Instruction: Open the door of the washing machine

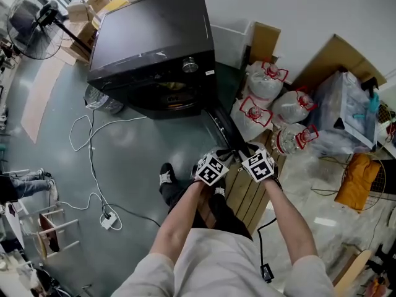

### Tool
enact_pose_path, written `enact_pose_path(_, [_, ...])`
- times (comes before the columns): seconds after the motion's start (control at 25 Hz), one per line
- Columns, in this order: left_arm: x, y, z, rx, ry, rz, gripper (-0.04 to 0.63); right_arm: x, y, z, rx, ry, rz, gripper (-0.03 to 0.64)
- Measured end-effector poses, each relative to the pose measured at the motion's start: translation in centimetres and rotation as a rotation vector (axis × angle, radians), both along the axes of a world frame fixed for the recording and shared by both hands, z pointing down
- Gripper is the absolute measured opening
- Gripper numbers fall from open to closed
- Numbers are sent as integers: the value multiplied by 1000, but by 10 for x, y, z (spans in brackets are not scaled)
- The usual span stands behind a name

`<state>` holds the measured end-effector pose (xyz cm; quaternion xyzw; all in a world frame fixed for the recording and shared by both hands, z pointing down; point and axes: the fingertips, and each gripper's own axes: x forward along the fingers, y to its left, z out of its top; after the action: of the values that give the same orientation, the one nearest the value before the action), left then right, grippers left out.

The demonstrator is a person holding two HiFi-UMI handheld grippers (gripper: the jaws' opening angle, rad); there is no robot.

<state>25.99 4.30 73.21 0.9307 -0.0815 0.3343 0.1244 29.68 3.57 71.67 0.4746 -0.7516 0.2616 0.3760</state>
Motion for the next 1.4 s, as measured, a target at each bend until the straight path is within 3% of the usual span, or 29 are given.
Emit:
enact_pose_path(0.24, [-38,-17,-14,-3,32,-146,57,27,-6,-3,4,29,7,129])
enact_pose_path(0.64, [-112,-40,-58,32,77,-443,57,84,-27,-5,13,112,64,123])
enact_pose_path(0.88, [-161,-55,-95,62,130,-623,57,90,-28,-5,11,111,42,123])
enact_pose_path(1.4, [-261,-59,-138,116,176,-847,57,99,-27,-2,-16,139,201,129])
